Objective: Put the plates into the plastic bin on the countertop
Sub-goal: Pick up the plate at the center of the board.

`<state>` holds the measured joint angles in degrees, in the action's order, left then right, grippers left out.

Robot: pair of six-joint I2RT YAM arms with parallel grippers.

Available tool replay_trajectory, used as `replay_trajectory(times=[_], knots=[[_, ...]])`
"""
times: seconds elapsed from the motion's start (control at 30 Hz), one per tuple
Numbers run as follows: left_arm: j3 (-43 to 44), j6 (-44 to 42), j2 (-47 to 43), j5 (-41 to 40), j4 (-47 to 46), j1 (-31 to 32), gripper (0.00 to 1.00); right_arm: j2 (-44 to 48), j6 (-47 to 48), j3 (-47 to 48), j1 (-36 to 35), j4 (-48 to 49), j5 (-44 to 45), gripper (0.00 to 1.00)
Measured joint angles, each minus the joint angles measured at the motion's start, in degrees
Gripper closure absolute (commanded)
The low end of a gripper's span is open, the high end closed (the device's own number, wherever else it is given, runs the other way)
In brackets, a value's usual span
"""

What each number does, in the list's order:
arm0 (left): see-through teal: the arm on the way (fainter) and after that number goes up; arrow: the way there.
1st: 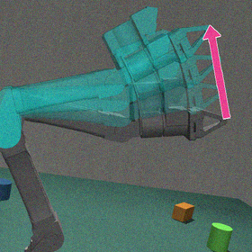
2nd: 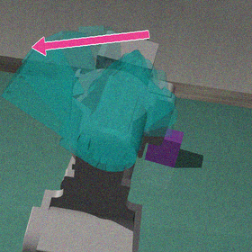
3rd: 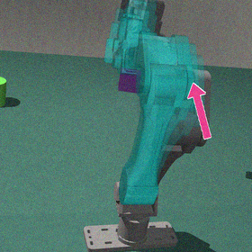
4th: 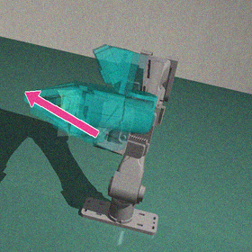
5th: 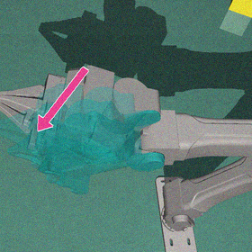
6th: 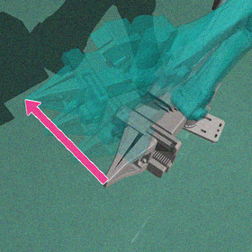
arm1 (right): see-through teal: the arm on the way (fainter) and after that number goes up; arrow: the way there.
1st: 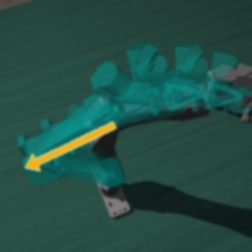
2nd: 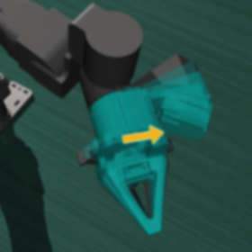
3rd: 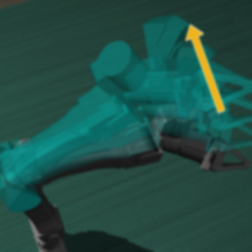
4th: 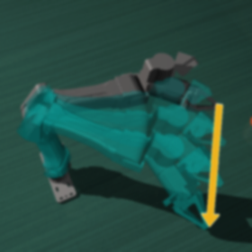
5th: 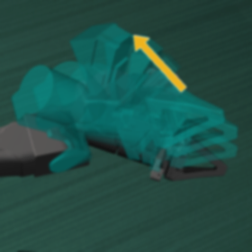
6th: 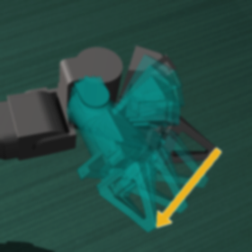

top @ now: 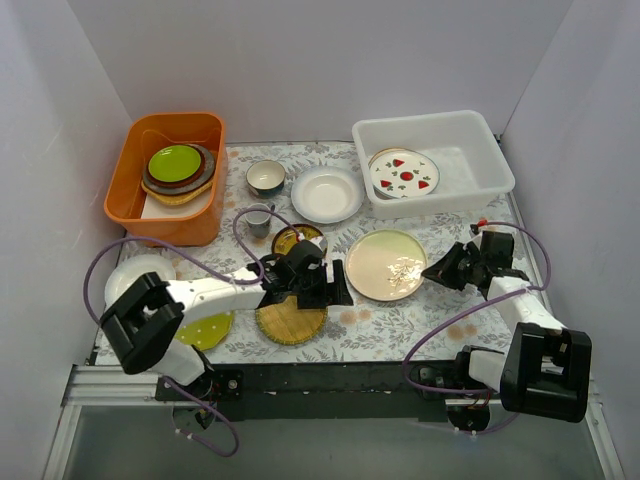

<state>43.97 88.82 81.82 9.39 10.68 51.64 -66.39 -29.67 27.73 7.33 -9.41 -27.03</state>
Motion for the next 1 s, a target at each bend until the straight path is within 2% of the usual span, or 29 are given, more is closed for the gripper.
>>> replay_trajectory(times=[0.17, 0.43, 0.8, 1.0], knots=[[3.96, 1.20, 7.30, -2.86, -2.25, 1.73, 0.28, 0.33, 1.29, 0.02, 0.39, -2.01, -0.24, 0.99], [8.35, 3.13, 11.13, -4.55, -6.12, 1.79, 0.30, 2.03, 2.56, 0.02, 0.55, -4.00, -0.98, 0.99], [8.50, 8.96, 13.33, -4.94, -9.44, 3.76, 0.41, 3.19, 2.69, 0.02, 0.87, -4.28, -2.34, 0.99], [8.50, 13.16, 16.37, -5.88, -11.76, 7.06, 0.42, 3.19, 2.69, 0.00, 0.96, -4.26, -2.91, 0.99]])
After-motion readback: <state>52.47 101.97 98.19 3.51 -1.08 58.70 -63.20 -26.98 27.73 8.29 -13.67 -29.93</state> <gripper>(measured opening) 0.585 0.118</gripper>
